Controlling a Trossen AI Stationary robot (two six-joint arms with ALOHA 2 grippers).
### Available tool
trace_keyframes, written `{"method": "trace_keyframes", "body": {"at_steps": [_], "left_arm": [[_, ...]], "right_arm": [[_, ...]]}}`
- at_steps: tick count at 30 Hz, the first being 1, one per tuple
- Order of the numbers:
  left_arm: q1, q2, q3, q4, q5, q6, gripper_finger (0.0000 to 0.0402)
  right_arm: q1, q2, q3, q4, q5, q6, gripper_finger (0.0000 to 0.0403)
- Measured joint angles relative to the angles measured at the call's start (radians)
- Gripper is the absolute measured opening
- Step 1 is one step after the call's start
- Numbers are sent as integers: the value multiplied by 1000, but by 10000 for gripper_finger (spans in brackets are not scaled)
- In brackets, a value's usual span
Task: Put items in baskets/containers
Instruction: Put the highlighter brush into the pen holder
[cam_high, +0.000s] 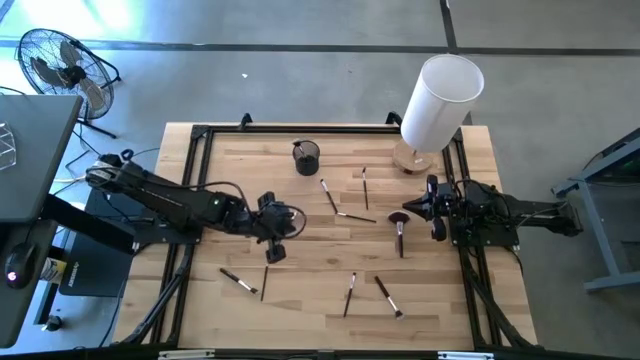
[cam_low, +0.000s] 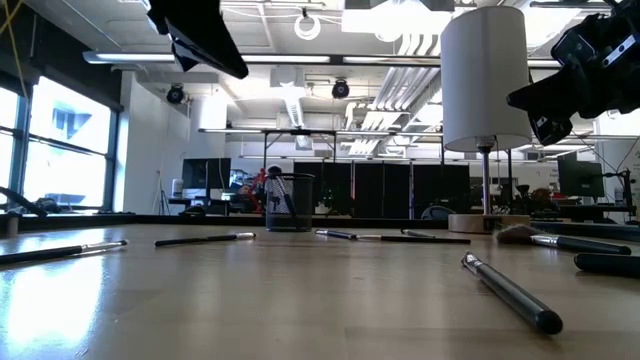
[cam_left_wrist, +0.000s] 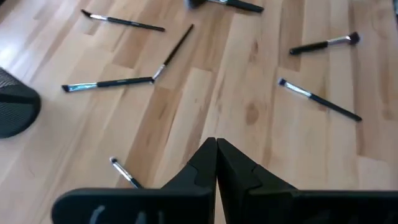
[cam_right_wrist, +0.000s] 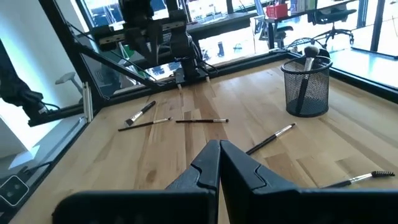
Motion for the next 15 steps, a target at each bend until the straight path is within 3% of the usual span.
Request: {"method": "trace_keyframes", "body": {"at_steps": [8, 15], "left_arm": [[-40, -55, -123, 18, -18, 3, 1], [-37, -230, -345, 160, -6, 74, 0]], "right_arm": [[30, 55, 8, 58, 45, 51, 1], [106, 360, 177, 119, 276, 26, 1]]}}
